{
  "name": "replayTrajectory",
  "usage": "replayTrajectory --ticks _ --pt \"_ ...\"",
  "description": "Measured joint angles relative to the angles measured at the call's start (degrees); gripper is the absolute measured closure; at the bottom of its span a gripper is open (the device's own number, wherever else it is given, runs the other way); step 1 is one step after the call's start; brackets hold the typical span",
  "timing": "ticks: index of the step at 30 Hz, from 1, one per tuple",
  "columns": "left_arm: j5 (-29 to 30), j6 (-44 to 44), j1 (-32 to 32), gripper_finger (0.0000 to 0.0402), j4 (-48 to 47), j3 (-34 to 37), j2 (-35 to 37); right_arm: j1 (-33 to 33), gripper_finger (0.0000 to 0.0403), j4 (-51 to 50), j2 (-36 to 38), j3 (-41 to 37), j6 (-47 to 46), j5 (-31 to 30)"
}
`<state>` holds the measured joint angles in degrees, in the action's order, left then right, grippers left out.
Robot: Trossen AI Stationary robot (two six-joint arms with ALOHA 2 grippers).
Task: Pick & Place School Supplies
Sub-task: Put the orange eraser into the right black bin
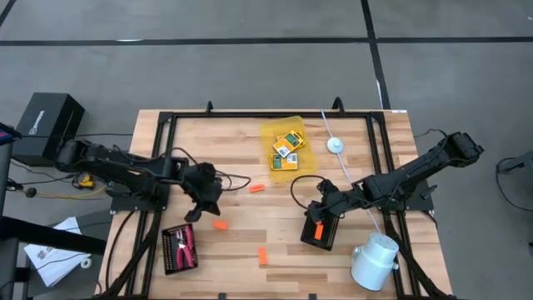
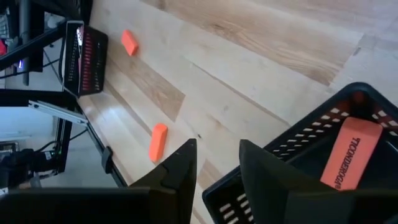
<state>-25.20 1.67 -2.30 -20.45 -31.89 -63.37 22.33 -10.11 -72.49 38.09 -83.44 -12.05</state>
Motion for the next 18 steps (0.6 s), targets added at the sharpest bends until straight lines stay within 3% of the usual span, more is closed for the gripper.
replayTrajectory --ticks 8,18 --pt "2.42 -0.58 -3.44 0.0401 9.36 5.69 -2.35 0.0 0.0292 0.12 0.0 0.0 -1.1 0.1" --pt "1.82 5.06 -4.62 0.0401 12.49 9.19 -8.92 -0.64 0.0292 1.84 0.0 0.02 -3.24 0.14"
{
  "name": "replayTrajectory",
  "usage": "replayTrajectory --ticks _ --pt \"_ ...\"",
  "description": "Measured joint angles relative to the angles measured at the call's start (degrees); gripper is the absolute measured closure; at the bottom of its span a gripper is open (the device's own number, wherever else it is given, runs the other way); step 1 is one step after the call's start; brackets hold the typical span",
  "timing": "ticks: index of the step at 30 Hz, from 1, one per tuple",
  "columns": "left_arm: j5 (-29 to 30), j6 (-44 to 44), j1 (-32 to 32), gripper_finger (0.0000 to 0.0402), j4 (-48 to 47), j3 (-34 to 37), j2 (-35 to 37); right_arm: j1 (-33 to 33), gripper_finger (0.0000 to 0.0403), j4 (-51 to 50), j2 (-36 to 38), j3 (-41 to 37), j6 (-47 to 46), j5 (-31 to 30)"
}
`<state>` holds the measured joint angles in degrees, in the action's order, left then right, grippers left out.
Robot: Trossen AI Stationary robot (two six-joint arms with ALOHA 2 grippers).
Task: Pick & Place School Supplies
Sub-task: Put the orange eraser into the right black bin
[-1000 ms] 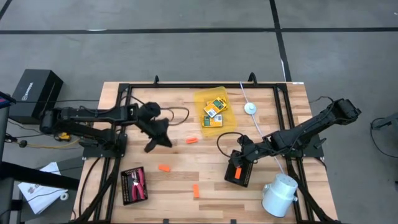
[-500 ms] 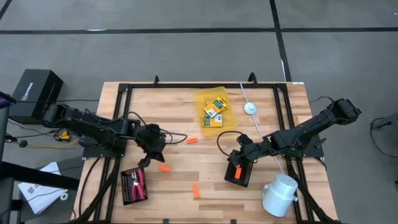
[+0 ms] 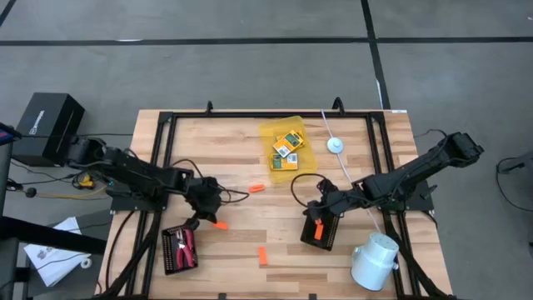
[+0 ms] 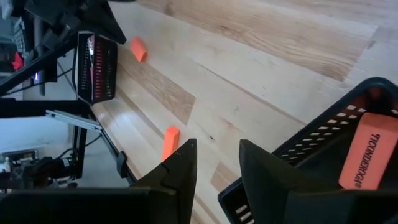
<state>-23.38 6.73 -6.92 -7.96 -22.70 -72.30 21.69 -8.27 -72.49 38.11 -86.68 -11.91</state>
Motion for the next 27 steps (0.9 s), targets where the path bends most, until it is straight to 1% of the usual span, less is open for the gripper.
replayTrajectory --ticks 6,10,16,21,27 --pt "0.0 0.38 0.22 0.0401 4.25 0.0 -4.66 -1.44 0.0292 0.44 0.0 0.0 -0.38 0.01" --pt "-0.73 0.25 0.52 0.0401 5.44 -0.12 -6.55 -2.56 0.0292 0.91 0.0 0.0 -0.38 0.02" --pt "-1.64 -0.58 2.54 0.0401 5.66 -0.11 -6.62 -3.96 0.0292 1.05 0.0 0.0 0.07 0.03" --pt "-0.05 -0.36 4.66 0.0401 5.78 -0.02 -6.7 -4.65 0.0292 1.03 0.0 0.0 0.26 0.03" --pt "-0.52 0.53 7.22 0.0401 5.83 0.0 -6.7 -4.65 0.0292 1.07 0.0 0.0 1.07 0.06"
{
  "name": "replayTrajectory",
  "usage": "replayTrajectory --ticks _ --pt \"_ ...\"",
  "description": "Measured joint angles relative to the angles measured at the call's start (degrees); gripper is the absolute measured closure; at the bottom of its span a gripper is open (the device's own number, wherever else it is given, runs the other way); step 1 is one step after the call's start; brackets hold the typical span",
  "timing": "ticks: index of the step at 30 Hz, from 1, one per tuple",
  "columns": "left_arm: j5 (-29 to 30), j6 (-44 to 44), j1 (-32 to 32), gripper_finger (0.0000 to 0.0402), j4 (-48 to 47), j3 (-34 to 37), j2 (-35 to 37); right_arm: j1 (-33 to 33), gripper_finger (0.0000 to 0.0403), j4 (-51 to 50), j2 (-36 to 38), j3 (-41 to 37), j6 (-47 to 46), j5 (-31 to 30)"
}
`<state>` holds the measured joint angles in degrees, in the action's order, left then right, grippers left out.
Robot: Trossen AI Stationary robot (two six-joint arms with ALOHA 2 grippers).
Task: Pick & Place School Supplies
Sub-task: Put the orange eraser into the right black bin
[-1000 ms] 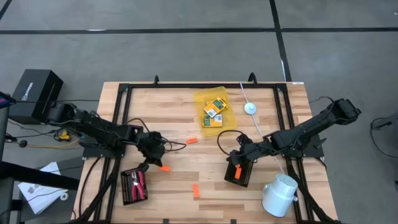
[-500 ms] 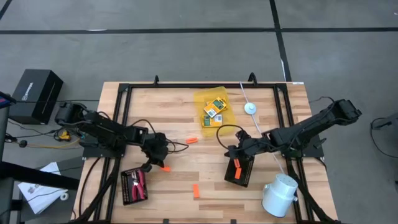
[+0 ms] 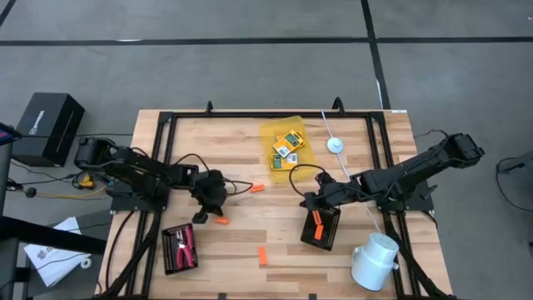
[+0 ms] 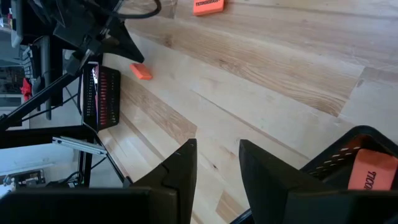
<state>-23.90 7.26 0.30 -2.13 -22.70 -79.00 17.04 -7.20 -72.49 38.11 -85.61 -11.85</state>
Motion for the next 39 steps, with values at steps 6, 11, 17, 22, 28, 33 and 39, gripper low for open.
replayTrajectory --ticks 6,11,17,22,28,33,39 --pt "-0.11 0.2 3.04 0.0401 0.01 0.0 0.02 0.0 0.0291 0.0 0.0 0.0 0.23 0.01" --pt "-1.32 -0.45 4.94 0.0401 -0.01 -0.1 0.02 0.0 0.0292 0.0 0.0 0.0 0.3 0.01" --pt "-4.5 -6.54 3.67 0.0379 -0.59 -3.06 0.07 0.09 0.0291 0.0 0.0 0.0 0.21 0.01" --pt "-4.39 -10.99 2.15 0.0321 -2.15 -6.89 0.09 0.18 0.0291 0.0 0.0 0.0 0.25 0.45" --pt "-1.92 -11.32 0.81 0.0241 -7.2 -9.16 0.11 0.2 0.0291 0.04 0.0 0.0 0.58 1.72" --pt "1.28 -12.7 -0.5 0.0198 -12.01 -9.16 0.09 0.2 0.0291 0.46 0.01 0.0 1.82 1.69" --pt "1.7 -15.17 -2.74 0.0179 -12.52 -9.16 0.09 0.2 0.0291 0.42 0.0 0.0 2.09 1.67"
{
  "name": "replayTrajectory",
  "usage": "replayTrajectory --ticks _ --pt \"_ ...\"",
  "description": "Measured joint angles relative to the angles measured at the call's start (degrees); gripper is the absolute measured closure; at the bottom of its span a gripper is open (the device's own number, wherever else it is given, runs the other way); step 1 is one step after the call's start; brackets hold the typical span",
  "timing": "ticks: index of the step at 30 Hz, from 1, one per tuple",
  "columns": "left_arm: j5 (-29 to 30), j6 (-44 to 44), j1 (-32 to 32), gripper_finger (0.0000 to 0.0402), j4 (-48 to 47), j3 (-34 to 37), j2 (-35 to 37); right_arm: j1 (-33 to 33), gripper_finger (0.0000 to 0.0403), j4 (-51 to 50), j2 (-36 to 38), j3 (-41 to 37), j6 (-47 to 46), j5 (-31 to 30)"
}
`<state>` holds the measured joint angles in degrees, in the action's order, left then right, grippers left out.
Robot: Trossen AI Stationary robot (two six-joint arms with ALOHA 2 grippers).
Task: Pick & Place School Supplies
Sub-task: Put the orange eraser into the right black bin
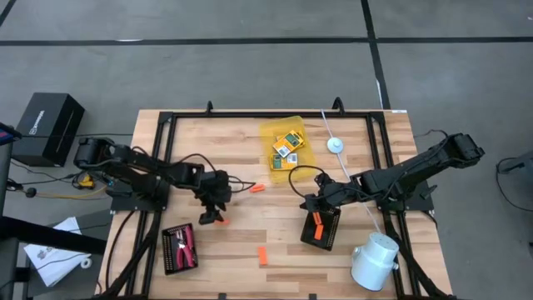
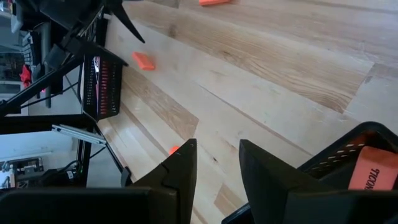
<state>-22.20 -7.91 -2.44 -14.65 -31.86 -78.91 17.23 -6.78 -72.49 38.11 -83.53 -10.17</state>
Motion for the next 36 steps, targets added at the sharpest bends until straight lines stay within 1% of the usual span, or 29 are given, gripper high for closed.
replayTrajectory --ticks 7,12,15,27,32,36 --pt "0.5 -1.76 -4.7 0.0184 0.01 0.0 0.0 0.0 0.0291 0.0 0.0 0.0 0.57 -0.04" --pt "7.07 -2.07 -7.54 0.0187 -0.05 0.0 0.02 0.0 0.0291 -0.02 0.0 0.0 1.2 -0.2" --pt "9.29 -2.68 -7.58 0.0187 -0.02 0.0 0.0 0.0 0.0291 -0.02 0.0 0.0 1.2 -0.2" --pt "8.48 -3.09 -7.9 0.0188 0.06 0.09 0.0 0.0 0.0291 -0.01 0.0 0.0 1.14 -0.2" --pt "10.23 -3.09 -8.13 0.0188 0.11 0.09 -0.03 0.0 0.0291 0.0 0.0 0.0 1.16 -0.2" --pt "10.8 -3.1 -8.11 0.0188 0.32 0.15 -2.05 0.0 0.0291 0.0 0.0 0.0 1.25 -0.2"
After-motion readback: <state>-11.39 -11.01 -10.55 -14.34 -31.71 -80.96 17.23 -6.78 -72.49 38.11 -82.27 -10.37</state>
